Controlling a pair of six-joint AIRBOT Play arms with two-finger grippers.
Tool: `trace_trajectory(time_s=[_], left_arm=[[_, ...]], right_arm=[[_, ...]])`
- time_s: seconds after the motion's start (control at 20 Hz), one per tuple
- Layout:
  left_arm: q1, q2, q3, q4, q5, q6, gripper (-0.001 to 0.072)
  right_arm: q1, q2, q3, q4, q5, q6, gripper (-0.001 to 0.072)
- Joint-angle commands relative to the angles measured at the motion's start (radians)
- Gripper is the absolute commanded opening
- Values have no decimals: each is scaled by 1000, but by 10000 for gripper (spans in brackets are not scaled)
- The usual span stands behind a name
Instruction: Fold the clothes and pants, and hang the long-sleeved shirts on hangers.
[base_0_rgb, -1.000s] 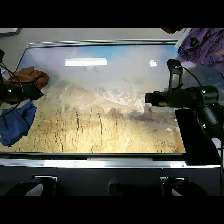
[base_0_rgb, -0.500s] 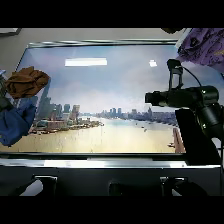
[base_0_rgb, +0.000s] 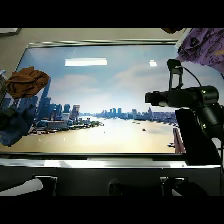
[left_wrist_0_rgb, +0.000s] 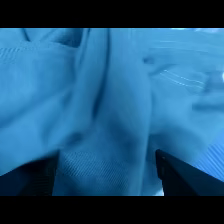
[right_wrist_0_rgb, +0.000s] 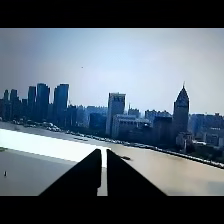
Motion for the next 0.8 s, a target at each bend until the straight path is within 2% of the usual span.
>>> trace_trajectory(time_s=[0.0,0.05,0.1,0.15,0.3,0.35,0.55,0.75], left_arm=[[7,-107,-7,-42,78,0,720],[7,-116,-7,-71,70,0,708],[7,-113,-5,-98,50,2,415],[7,-104,3,-128,4,23,30],[-45,-40,19,-278,-117,173,12],[-84,-4,19,-302,-156,184,12],[-339,165,19,-463,-253,183,12],[-671,243,19,-630,-235,65,13]], right_arm=[[1,0,1,0,-1,42,90],[1,0,1,0,-1,44,90],[1,0,1,0,-1,44,90],[1,0,1,0,-1,44,90],[1,0,1,0,-2,43,89],[1,0,1,-1,-3,43,89],[1,0,1,-1,-13,39,89],[1,1,1,-18,-80,32,90]])
